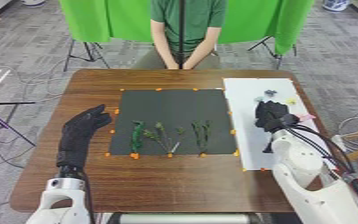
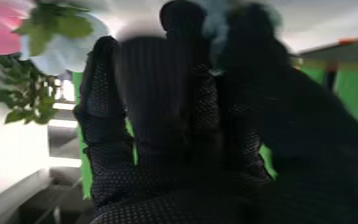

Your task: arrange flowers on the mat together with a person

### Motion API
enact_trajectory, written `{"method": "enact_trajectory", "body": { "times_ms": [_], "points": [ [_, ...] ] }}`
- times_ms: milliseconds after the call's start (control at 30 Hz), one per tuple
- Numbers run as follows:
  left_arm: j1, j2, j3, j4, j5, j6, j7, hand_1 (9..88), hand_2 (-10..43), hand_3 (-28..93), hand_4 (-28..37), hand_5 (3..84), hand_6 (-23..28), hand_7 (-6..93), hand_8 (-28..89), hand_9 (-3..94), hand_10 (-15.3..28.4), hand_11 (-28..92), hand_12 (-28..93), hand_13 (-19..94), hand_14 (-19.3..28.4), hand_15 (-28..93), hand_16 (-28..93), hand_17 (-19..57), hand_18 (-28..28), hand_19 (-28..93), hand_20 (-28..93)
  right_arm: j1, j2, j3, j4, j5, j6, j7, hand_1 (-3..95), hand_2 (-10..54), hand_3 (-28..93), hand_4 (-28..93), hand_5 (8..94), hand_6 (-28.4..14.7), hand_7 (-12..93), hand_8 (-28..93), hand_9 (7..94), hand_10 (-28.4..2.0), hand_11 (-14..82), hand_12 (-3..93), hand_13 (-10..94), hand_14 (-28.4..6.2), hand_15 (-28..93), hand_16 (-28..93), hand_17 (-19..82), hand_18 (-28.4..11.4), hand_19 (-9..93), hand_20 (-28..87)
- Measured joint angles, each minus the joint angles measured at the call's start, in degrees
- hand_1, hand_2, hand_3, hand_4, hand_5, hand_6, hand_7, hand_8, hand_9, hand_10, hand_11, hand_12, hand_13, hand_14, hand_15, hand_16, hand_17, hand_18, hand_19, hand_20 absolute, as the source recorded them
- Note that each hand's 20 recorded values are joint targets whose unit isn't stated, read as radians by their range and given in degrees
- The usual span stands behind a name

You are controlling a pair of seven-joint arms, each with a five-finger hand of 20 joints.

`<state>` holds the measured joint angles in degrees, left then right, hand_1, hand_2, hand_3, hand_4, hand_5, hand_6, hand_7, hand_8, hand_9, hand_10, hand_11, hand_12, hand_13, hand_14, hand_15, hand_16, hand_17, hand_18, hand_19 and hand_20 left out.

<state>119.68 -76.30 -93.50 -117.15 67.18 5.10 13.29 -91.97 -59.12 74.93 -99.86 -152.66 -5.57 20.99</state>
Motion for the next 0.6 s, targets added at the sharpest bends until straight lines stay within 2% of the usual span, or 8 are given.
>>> {"method": "enact_trajectory", "body": {
  "times_ms": [67,167,333,467,533,600],
  "points": [
    [0.0,-0.05,-0.11,0.00,0.00,0.02,0.00,28.1,1.4,65,-20.7,50.0,5.2,16.3,-6,49.5,14.1,22,14,40,19.7,26,1,7.1,15.9,17,20,-0.8,-0.1,-0.2,0.2,0.2,2.4,0.0,62.1,-9.5,64,-27,81.8,3.0,23,10,88.4,-7.8,11.1,47.1,85,-3.6,66,33,39,-16.6,66,49],
    [0.2,-0.07,-0.63,-0.01,-0.08,0.10,0.01,28.1,1.5,65,-20.7,49.9,5.1,16.4,-6,49.5,14.1,22,14,40,19.7,27,1,7.1,15.9,17,20,-1.1,0.0,0.0,-0.3,0.9,2.8,0.2,62.2,-9.5,64,-27,82.2,2.7,22,10,88.4,-7.8,11.2,47.5,85,-3.4,67,33,39,-16.6,66,49],
    [0.9,-0.05,-2.15,-0.30,-1.05,0.97,0.10,27.4,2.5,65,-21.1,49.9,5.1,16.4,-6,49.6,14.3,22,14,40,19.8,27,1,7.1,15.9,17,20,0.1,1.2,-0.4,-3.7,5.2,3.2,0.9,63.0,-9.5,64,-26,82.2,2.6,22,11,88.5,-7.7,11.0,47.7,84,-3.5,68,34,39,-16.6,66,49],
    [2.0,0.09,-3.54,-0.60,-1.58,3.18,0.13,25.8,7.0,66,-23.6,49.7,5.0,16.4,-6,49.7,14.3,22,14,40,19.7,27,1,7.2,15.9,17,20,6.6,2.7,-4.1,-6.6,9.6,3.3,0.5,63.2,-9.5,64,-26,82.1,2.6,22,11,88.5,-7.7,10.9,47.7,83,-3.6,68,34,39,-16.7,66,50],
    [2.8,0.28,-4.28,-0.79,-1.88,4.73,0.17,24.0,11.1,67,-26.6,49.6,5.0,16.3,-6,49.7,14.3,22,14,40,19.7,27,1,7.4,16.0,17,20,12.0,2.7,-7.7,-6.5,11.5,2.9,-0.5,63.1,-9.5,64,-26,82.1,2.6,22,11,88.5,-7.7,10.9,47.7,83,-3.6,68,34,39,-16.7,66,50],
    [3.7,0.50,-5.04,-0.95,-2.33,6.29,0.31,21.7,18.2,67,-28.2,48.8,4.9,14.8,-6,49.6,14.6,22,14,41,19.8,27,1,8.0,15.7,17,19,17.8,1.9,-11.8,-5.6,13.2,2.4,-2.6,63.0,-9.5,64,-26,82.1,2.6,22,11,88.5,-7.7,10.9,47.8,83,-3.7,69,34,39,-16.7,66,50]
  ]
}}
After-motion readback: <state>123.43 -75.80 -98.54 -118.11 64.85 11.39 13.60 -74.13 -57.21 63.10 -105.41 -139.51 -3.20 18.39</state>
